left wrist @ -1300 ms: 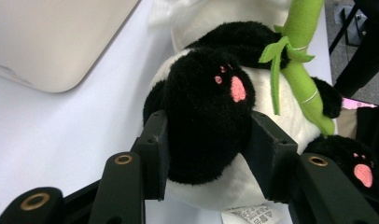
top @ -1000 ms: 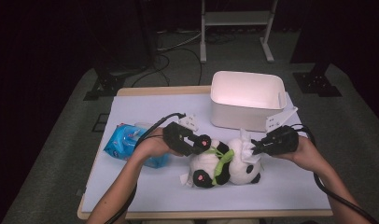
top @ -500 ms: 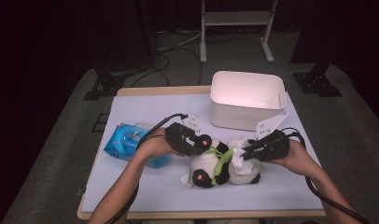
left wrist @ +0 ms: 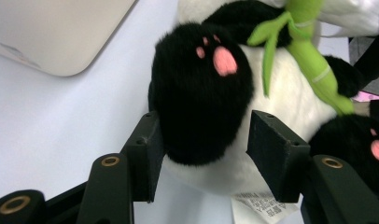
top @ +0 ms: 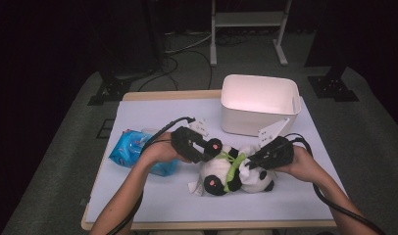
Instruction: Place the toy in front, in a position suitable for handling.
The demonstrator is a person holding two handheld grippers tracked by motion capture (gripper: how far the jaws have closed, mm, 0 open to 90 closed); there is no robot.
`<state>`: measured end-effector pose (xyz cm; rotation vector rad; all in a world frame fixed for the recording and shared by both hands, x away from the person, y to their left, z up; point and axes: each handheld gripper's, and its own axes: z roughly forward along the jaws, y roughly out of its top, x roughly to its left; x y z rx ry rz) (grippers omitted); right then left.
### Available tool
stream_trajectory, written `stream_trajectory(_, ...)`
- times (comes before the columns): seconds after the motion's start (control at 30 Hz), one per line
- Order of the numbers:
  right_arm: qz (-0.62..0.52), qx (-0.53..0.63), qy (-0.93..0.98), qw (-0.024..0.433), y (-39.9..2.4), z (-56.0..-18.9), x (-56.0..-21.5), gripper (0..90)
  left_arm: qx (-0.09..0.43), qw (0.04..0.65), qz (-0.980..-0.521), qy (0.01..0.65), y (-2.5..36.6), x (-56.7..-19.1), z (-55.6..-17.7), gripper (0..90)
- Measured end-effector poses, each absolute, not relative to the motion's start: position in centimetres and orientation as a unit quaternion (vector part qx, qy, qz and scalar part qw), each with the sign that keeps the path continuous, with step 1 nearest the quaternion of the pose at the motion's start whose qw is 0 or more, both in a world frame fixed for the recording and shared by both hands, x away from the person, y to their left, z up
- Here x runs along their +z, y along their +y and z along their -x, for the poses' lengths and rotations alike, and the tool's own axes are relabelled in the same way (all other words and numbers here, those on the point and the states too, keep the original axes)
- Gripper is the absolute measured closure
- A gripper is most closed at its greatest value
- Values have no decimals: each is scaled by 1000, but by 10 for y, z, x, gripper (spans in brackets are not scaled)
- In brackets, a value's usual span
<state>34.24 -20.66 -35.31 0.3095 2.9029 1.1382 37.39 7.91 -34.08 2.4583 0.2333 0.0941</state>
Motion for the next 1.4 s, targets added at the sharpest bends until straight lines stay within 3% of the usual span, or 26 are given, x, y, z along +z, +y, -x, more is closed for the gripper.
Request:
stream_trajectory(0.3,-120,362,924,14,-218,-351,-353,800,15,330,-939,93,86,-355,-372,461)
stream_trajectory(1.07,-114,382,916,40,-237,-340,-327,798,-12,343,-936,74,44,-378,-368,520)
stream_trajectory(1.4,-80,376,922,41,-207,-336,-314,798,-7,343,-937,67,42,-377,-366,520)
